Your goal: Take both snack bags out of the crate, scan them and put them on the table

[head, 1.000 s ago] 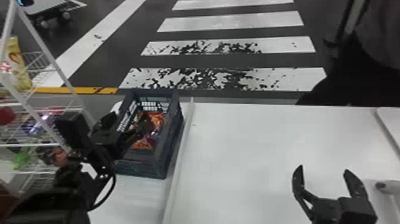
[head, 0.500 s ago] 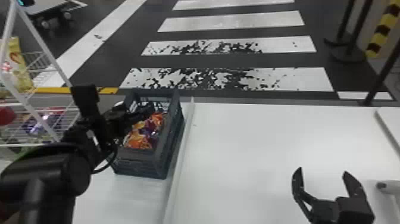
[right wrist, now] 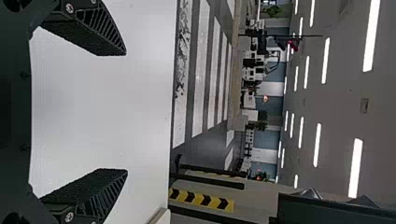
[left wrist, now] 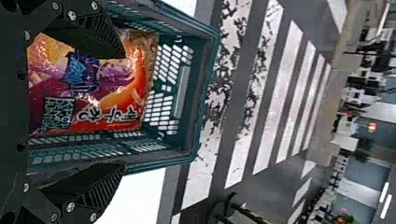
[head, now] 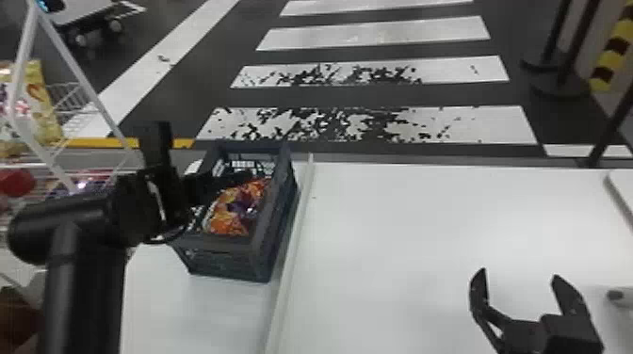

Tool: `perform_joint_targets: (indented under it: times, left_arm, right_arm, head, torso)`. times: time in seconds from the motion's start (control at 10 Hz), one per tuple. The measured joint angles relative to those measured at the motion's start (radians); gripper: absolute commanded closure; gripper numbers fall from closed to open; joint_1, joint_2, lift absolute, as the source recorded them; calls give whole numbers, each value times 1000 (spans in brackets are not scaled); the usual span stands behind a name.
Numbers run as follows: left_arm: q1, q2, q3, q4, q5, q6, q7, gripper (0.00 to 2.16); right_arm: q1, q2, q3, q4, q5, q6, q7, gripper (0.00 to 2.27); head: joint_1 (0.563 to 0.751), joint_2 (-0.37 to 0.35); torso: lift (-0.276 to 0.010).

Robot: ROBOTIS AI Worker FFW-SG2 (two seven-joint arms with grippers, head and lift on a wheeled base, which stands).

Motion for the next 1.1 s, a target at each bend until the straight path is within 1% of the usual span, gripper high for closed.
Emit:
perform_joint_targets:
  times: [0.1,0.3,0.5,0.6,0.8,1.0,1.1]
  left_arm:
    - [-32,6,-2,39,-6,25,-4,181]
    - [-78,22,-9,108,-21,44,-17,181]
    - [-137,49,-36,193,-48,52,-44,181]
    - [-174,57,-58,240,-73,53,-66,181]
    - [-229,58,-90,320,-131,53,-86,181]
    - [-273,58,-115,405,-160,52,-108,181]
    - [-286,58,-128,435,-169,52,-110,181]
  right_arm:
    - [4,0,-3,-2,0,-1,0,97]
    - [14,0,-8,-9,-1,-3,3,97]
    - [22,0,-14,-15,-1,-3,5,97]
    - [24,0,-14,-17,-2,-3,5,97]
    - [27,0,-15,-19,-2,-5,5,97]
    - [28,0,-19,-20,-3,-6,5,97]
    - [28,0,-20,-20,-3,-6,5,97]
  head:
    - [695,209]
    - [695,214]
    - [695,218]
    - [695,218]
    - [695,217]
    - [695,211]
    - [695,210]
  torso:
    - [-92]
    - [-92]
    - [-92]
    - [-92]
    - [-92]
    - [-92]
    - [-92]
